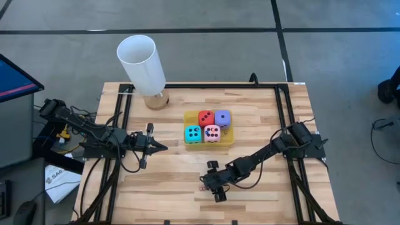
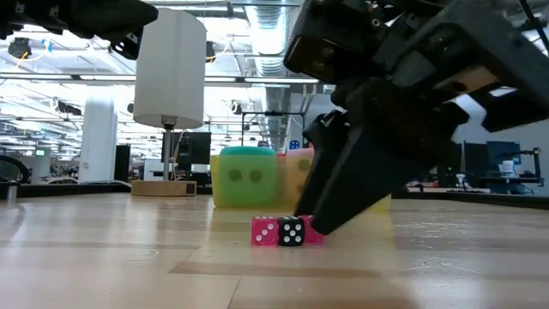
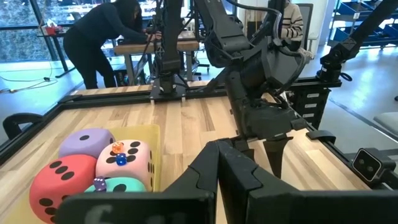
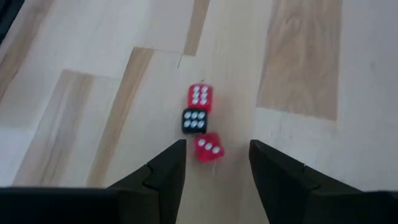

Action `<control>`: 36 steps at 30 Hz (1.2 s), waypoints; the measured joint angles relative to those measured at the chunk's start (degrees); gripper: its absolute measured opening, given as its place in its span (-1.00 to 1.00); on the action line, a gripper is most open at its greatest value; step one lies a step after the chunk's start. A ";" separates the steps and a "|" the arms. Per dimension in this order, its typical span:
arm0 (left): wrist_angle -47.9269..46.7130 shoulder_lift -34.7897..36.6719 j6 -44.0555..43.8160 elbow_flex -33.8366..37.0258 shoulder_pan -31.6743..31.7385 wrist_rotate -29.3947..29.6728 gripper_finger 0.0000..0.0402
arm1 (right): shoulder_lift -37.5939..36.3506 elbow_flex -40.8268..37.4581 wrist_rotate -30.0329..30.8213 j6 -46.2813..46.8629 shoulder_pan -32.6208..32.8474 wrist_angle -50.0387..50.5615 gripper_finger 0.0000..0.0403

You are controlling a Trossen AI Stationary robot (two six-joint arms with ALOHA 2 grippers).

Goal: Pick & Place Dice
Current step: Put the right small pink dice into the yellow bin

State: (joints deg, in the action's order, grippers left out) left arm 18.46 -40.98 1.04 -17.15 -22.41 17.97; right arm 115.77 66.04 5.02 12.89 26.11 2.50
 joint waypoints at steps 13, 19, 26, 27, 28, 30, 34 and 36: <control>0.00 0.01 0.00 0.00 -0.01 0.01 -1.00 | -0.02 0.00 -0.64 0.15 0.02 -0.30 -0.14; 0.00 0.01 0.00 0.00 -0.02 0.01 -1.00 | -0.07 0.03 -0.68 0.15 0.00 -0.30 -0.16; 0.00 -0.01 0.00 0.00 -0.02 -0.01 -1.00 | -0.12 0.11 -2.16 0.17 0.00 -0.30 -0.33; 0.00 0.01 0.02 0.00 0.00 0.01 -1.00 | -0.13 0.11 -2.18 0.17 0.00 -0.31 -0.36; 0.00 -0.01 0.00 0.00 -0.01 0.00 -1.00 | -0.13 0.11 -2.18 0.17 0.00 -0.30 -0.39; 0.00 0.01 0.00 0.00 -0.01 0.01 -1.00 | -0.13 0.11 -2.18 0.17 0.01 -0.33 -0.45; 0.00 0.01 0.00 0.00 -0.01 0.00 -1.00 | -0.17 0.11 -2.18 0.18 0.00 -0.31 -0.54; 0.00 0.01 0.02 0.00 0.00 0.01 -1.00 | -0.20 0.11 -2.18 0.17 0.00 -0.31 -0.58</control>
State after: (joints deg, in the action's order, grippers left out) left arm 18.46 -40.97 1.06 -17.15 -22.41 17.98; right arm 115.57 66.15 2.83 13.06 26.11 2.19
